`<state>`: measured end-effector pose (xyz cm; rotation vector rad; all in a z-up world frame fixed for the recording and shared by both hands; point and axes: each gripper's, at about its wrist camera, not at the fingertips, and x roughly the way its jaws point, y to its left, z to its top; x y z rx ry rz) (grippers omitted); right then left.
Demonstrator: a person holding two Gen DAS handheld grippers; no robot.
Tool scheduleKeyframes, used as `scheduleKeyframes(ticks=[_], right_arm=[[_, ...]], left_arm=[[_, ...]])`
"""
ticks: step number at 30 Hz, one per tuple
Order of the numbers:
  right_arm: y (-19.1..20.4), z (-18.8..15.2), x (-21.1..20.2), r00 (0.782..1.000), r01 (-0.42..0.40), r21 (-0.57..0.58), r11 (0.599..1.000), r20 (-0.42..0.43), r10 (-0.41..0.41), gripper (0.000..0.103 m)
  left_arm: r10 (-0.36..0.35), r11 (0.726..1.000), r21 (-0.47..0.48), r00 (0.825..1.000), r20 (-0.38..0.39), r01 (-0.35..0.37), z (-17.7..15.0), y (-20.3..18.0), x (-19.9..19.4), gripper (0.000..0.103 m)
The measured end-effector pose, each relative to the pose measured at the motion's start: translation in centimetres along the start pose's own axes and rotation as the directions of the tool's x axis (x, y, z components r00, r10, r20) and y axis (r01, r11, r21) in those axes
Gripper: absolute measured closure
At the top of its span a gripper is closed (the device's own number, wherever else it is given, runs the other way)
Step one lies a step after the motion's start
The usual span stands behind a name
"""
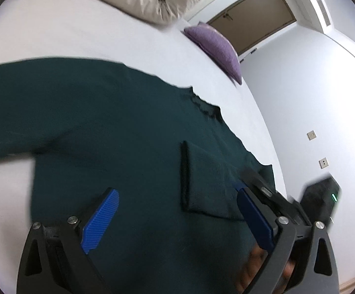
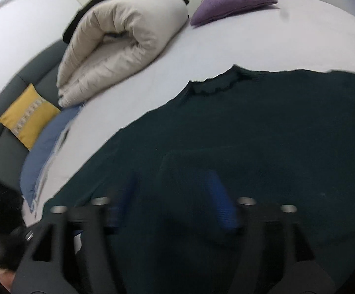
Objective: Fold small clothes
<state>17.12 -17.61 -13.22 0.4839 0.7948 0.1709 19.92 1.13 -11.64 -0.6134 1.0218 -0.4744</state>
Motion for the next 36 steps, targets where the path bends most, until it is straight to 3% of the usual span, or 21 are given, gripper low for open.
scheduleKeyframes(ticks=[2,5,9,10,12,14,15,16,17,20,22,25,28,32,34,36], right_arm=[[-1.5,-1.2,-3.3,0.999,0.001,0.025,1.0,0.041,-0.002,0.025],[-4.5,-1.7,-6.5,0.995,-0.085,0.074,0.994,0.051,0.082,0.025],[-9.6,-0.5,-10.4,0.995,-0.046,0.175,0.983,0.091,0.03,0.024],[-11.3,-0.7,-11.0,0.994,-0.059,0.23,0.972,0.099,0.037,0.024],[-15.1,-1.0,-12.0,0.992,-0.076,0.356,0.931,0.12,0.035,0.024],[-17.9,-1.0,-12.5,0.988,-0.108,0.445,0.889,0.145,0.047,0.026],[-19.1,-1.0,-12.5,0.986,-0.13,0.486,0.864,0.158,0.06,0.026],[-20.4,-1.1,-12.8,0.979,-0.173,0.525,0.833,0.183,0.088,0.026],[-21.1,-1.1,-12.9,0.976,-0.193,0.544,0.816,0.196,0.1,0.026],[-22.2,-0.4,-12.8,0.972,-0.214,0.578,0.788,0.208,0.111,0.026],[-22.9,-0.3,-13.0,0.962,-0.26,0.61,0.748,0.227,0.149,0.025],[-23.1,-0.4,-13.4,0.959,-0.275,0.644,0.714,0.232,0.159,0.024],[-23.1,-0.6,-13.8,0.964,-0.251,0.638,0.728,0.232,0.129,0.024],[-22.9,1.1,-11.1,0.966,-0.246,0.636,0.732,0.221,0.132,0.025],[-23.7,2.1,-10.8,0.969,-0.215,0.629,0.747,0.232,0.083,0.03],[-25.3,2.0,-11.1,0.96,-0.235,0.655,0.718,0.271,0.068,0.039]], left_arm=[[-0.008,1.0,0.006,1.0,-0.023,0.009,0.2,-1.0,2.0,0.004],[0.036,0.999,0.035,0.998,-0.061,-0.034,0.4,-2.1,5.0,0.004],[0.123,0.989,0.093,0.99,-0.065,-0.117,0.9,-3.8,7.3,0.009],[0.15,0.984,0.11,0.986,-0.065,-0.143,1.2,-4.3,7.8,0.014],[0.192,0.972,0.153,0.978,-0.08,-0.178,1.3,-5.3,8.6,0.055],[0.256,0.949,0.214,0.963,-0.088,-0.232,1.5,-6.2,9.4,0.075],[0.271,0.941,0.233,0.959,-0.084,-0.246,1.5,-6.4,9.4,0.08],[0.267,0.941,0.237,0.96,-0.081,-0.242,1.9,-6.5,9.1,0.084],[0.255,0.945,0.228,0.964,-0.076,-0.232,2.1,-6.3,8.6,0.095],[0.172,0.97,0.177,0.985,-0.011,-0.168,3.8,-6.0,5.9,0.095],[0.152,0.97,0.181,0.985,0.085,-0.166,4.8,-6.3,3.4,0.095],[0.122,0.974,0.172,0.981,0.149,-0.147,5.5,-5.9,1.5,0.095],[0.134,0.972,0.175,0.98,0.145,-0.159,5.6,-5.1,2.0,0.095],[0.166,0.969,0.16,0.976,0.138,-0.188,5.9,-3.8,4.2,0.095],[0.198,0.968,0.134,0.973,0.12,-0.213,6.1,-2.0,5.5,0.095],[0.199,0.973,0.102,0.975,0.096,-0.209,6.0,-0.3,6.8,0.095]])
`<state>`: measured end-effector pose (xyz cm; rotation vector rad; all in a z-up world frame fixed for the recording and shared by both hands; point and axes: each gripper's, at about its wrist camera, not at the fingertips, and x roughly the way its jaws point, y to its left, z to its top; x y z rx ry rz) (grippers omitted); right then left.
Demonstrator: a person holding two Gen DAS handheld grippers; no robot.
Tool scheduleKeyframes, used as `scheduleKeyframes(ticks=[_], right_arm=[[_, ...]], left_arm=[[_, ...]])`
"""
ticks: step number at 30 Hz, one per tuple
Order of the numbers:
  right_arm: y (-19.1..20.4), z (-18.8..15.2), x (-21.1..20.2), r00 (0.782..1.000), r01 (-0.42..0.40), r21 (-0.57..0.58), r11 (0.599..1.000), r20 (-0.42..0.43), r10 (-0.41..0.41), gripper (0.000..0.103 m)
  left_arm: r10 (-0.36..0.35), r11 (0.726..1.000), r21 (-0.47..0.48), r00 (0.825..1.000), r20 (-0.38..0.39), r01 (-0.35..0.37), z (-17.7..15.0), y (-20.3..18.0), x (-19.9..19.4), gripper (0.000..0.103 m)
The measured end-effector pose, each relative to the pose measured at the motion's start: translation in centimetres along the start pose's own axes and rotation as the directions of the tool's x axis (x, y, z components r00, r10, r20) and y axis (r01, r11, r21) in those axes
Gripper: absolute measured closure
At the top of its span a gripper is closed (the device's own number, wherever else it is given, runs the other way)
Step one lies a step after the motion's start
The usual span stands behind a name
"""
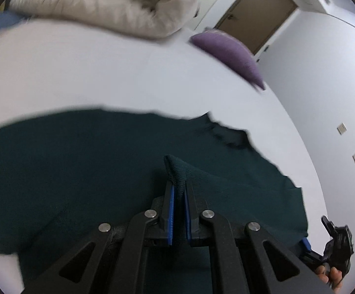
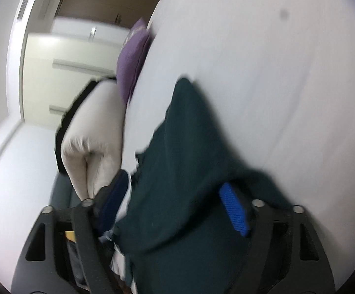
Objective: Fold small clothes
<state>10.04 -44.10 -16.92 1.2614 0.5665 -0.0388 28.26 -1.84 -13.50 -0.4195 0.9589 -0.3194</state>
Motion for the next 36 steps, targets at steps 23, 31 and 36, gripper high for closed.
scheduleKeyframes(ticks=[23,31,36], right_arm=[[5.0,7.4,7.5,0.902,0.404,-0.46,0.791,0.059,-0.427,0.096],[5.7,6.7,7.9,0.895,0.422,-0.554,0.717,0.129,-0.427,0.097],[4.6,7.9,7.4,0.91,0.39,-0.496,0.776,0.079,-0.407,0.092]], left_arm=[[0.002,0.998,0.067,0.996,0.086,-0.008,-1.7,0.3,-0.2,0.094],[0.025,0.999,0.036,0.996,0.091,-0.029,-2.1,1.6,0.5,0.094],[0.009,0.999,0.037,0.996,0.084,-0.013,-2.0,1.9,0.6,0.09]])
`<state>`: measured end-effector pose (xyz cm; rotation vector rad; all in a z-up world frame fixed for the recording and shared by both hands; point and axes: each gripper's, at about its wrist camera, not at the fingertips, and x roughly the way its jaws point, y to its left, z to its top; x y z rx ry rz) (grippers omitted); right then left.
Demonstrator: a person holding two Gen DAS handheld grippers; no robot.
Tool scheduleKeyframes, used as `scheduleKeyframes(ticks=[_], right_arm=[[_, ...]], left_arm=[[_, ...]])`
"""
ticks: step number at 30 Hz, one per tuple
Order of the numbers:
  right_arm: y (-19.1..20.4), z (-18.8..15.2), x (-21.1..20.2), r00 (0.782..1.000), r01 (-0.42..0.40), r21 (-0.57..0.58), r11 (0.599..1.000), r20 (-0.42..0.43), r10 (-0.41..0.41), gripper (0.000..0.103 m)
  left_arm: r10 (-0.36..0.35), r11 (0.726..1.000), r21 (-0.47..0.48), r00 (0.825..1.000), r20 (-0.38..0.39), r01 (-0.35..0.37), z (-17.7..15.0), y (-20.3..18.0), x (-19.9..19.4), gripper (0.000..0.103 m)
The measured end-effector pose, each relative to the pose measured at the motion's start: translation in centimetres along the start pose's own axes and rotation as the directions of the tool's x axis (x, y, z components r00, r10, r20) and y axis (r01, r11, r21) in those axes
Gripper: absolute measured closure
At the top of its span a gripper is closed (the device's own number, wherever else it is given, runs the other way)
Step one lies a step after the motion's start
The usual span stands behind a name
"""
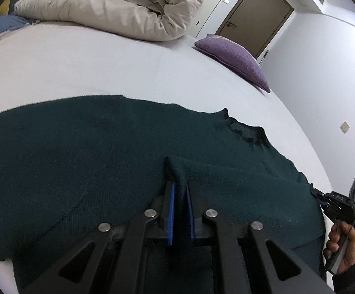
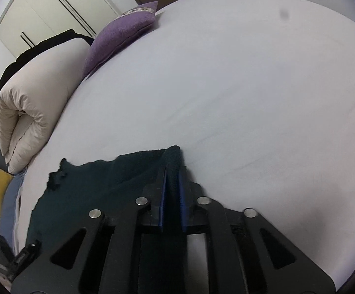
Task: Fold small clothes
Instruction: 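Fold the held sleeve across the sweater body with the left tool and release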
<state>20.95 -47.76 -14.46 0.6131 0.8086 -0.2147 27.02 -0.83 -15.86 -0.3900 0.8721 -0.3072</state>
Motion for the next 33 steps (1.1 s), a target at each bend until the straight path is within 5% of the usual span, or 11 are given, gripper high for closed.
scheduleKeyframes(ticks=[3,7,12,14,16,19,21,24,27,33], right_arm=[[0.4,-0.5,-3.2,0.997,0.052,-0.014,0.999,0.052,-0.051,0.085],[2.7,-3.2,-6.8,0.995,-0.046,-0.071,0.996,0.081,0.052,0.085],[2.8,-7.0,-3.4,0.998,0.022,-0.175,0.984,-0.049,-0.031,0.088],[0.8,-6.9,-3.6,0.997,-0.07,-0.109,0.992,-0.022,0.067,0.088],[0.6,-6.3,-4.4,0.998,-0.065,-0.086,0.994,-0.012,0.064,0.088],[1.0,-6.7,-5.9,1.0,0.001,-0.115,0.993,0.025,0.002,0.087],[1.3,-7.2,-8.3,0.998,-0.02,-0.096,0.995,0.054,0.026,0.083],[2.8,-8.6,-12.5,0.988,-0.068,-0.113,0.991,0.128,0.082,0.068],[6.5,-10.7,-14.5,0.98,-0.135,-0.172,0.976,0.122,0.157,0.045],[11.6,-16.2,-15.6,0.949,-0.307,-0.204,0.93,0.002,0.314,0.039]], left_arm=[[0.003,1.0,0.009,1.0,0.001,-0.003,0.0,-0.1,0.1,0.09],[0.011,1.0,0.02,1.0,0.004,-0.011,-0.2,-0.3,0.0,0.09],[0.03,0.999,0.027,1.0,0.008,-0.03,-0.6,-0.7,-0.6,0.087],[0.026,0.999,0.022,1.0,0.0,-0.026,-0.5,-0.6,-0.3,0.086],[-0.005,1.0,0.005,1.0,-0.013,0.005,-0.4,-0.4,-0.5,0.084],[-0.032,0.999,-0.019,0.999,-0.016,0.032,0.1,0.1,-2.7,0.046],[0.005,0.999,-0.048,0.999,0.054,-0.002,0.2,1.1,-6.2,0.009],[-0.028,0.991,-0.125,0.992,0.123,0.044,-0.2,4.2,-11.6,0.008],[-0.018,0.956,-0.286,0.984,0.178,0.069,-1.9,10.5,-17.5,0.009],[0.128,0.77,-0.631,0.947,0.295,0.093,-7.3,25.3,-28.4,0.01]])
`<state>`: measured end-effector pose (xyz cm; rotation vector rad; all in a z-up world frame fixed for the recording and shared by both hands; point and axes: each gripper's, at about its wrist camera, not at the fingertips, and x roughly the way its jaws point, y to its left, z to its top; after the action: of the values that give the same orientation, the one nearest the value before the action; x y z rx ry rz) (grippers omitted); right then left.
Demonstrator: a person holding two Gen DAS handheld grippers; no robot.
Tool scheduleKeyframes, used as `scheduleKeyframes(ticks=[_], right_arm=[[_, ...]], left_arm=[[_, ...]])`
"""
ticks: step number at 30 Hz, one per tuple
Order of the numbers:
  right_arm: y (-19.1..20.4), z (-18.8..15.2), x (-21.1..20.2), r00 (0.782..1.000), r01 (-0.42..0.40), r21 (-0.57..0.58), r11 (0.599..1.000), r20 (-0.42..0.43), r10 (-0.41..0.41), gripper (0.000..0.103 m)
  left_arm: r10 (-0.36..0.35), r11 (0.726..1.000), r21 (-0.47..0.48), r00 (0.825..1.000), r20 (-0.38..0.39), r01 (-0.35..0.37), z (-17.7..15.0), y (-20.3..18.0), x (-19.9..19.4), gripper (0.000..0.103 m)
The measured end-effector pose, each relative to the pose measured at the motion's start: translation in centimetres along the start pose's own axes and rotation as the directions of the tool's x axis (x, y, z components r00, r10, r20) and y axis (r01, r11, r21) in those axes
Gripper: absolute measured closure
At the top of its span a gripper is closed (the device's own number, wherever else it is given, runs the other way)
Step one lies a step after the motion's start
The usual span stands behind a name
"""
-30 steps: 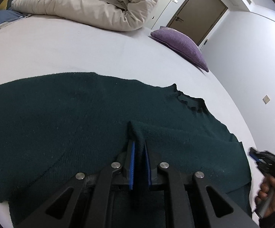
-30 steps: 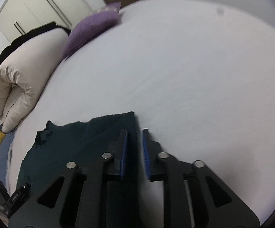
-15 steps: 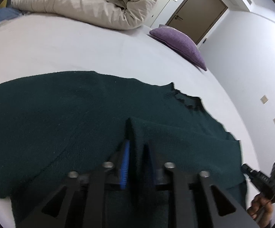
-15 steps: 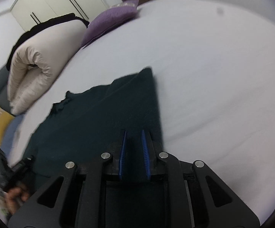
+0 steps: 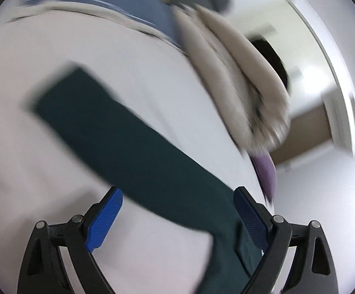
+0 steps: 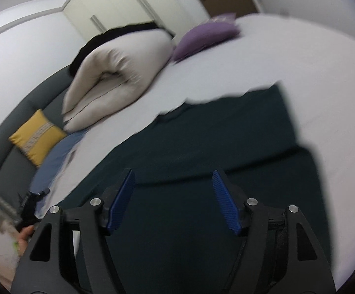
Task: Fold small clothes
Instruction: 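Fold the held sleeve across the sweater body with the left tool and release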
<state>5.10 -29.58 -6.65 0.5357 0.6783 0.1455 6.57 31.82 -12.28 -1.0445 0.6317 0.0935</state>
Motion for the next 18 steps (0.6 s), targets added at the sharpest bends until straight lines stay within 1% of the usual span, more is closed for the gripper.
scheduleKeyframes(ticks=[2,4,5,7,10,11,12,13,14,15,16,17,18], right_arm=[[1.2,-1.5,0.8,0.998,-0.046,0.031,0.998,-0.044,0.047,0.039],[2.5,-2.8,1.8,0.995,-0.06,0.041,0.997,-0.077,0.063,0.039],[3.2,-3.5,2.0,0.994,-0.063,0.041,0.997,-0.089,0.067,0.039],[4.2,-4.5,2.6,0.991,-0.061,0.044,0.997,-0.116,0.066,0.039],[5.7,-5.8,2.9,0.989,-0.074,0.044,0.996,-0.129,0.079,0.039],[6.2,-6.2,3.1,0.988,-0.076,0.037,0.996,-0.13,0.08,0.039],[6.6,-6.4,2.9,0.988,-0.076,0.029,0.997,-0.131,0.079,0.039],[6.7,-6.7,2.5,0.989,-0.073,0.023,0.997,-0.131,0.075,0.039],[6.8,-6.8,2.5,0.989,-0.068,0.019,0.997,-0.129,0.07,0.039],[6.7,-6.9,2.3,0.99,-0.067,0.021,0.998,-0.124,0.069,0.039],[6.5,-6.9,2.0,0.99,-0.069,0.027,0.997,-0.12,0.071,0.039],[6.3,-6.9,1.7,0.991,-0.069,0.034,0.997,-0.115,0.072,0.039],[5.9,-6.8,1.6,0.991,-0.067,0.039,0.997,-0.111,0.071,0.039]], left_arm=[[0.039,0.995,-0.089,0.999,0.019,-0.037,1.4,3.3,-1.6,0.01],[0.051,0.985,-0.163,0.998,0.023,-0.047,1.9,5.7,-2.2,0.014],[0.053,0.982,-0.181,0.998,0.024,-0.048,2.0,6.2,-2.3,0.017],[0.048,0.977,-0.21,0.998,0.046,-0.038,2.1,6.7,-2.0,0.017],[0.048,0.966,-0.258,0.995,0.084,-0.025,3.2,6.9,-0.5,0.021],[0.047,0.964,-0.266,0.995,0.09,-0.021,3.8,6.8,0.3,0.027],[0.053,0.964,-0.265,0.995,0.09,-0.027,4.4,6.6,1.2,0.041],[0.061,0.962,-0.269,0.995,0.082,-0.037,5.0,6.8,2.0,0.05],[0.07,0.954,-0.295,0.995,0.066,-0.048,5.5,7.3,2.8,0.074],[0.076,0.947,-0.318,0.996,0.053,-0.056,5.7,7.9,3.1,0.092],[0.085,0.936,-0.347,0.996,0.042,-0.065,5.9,8.0,3.6,0.094],[0.094,0.934,-0.351,0.994,0.047,-0.072,6.1,7.5,3.5,0.094],[0.106,0.942,-0.325,0.992,0.063,-0.08,6.2,6.4,3.2,0.094]])
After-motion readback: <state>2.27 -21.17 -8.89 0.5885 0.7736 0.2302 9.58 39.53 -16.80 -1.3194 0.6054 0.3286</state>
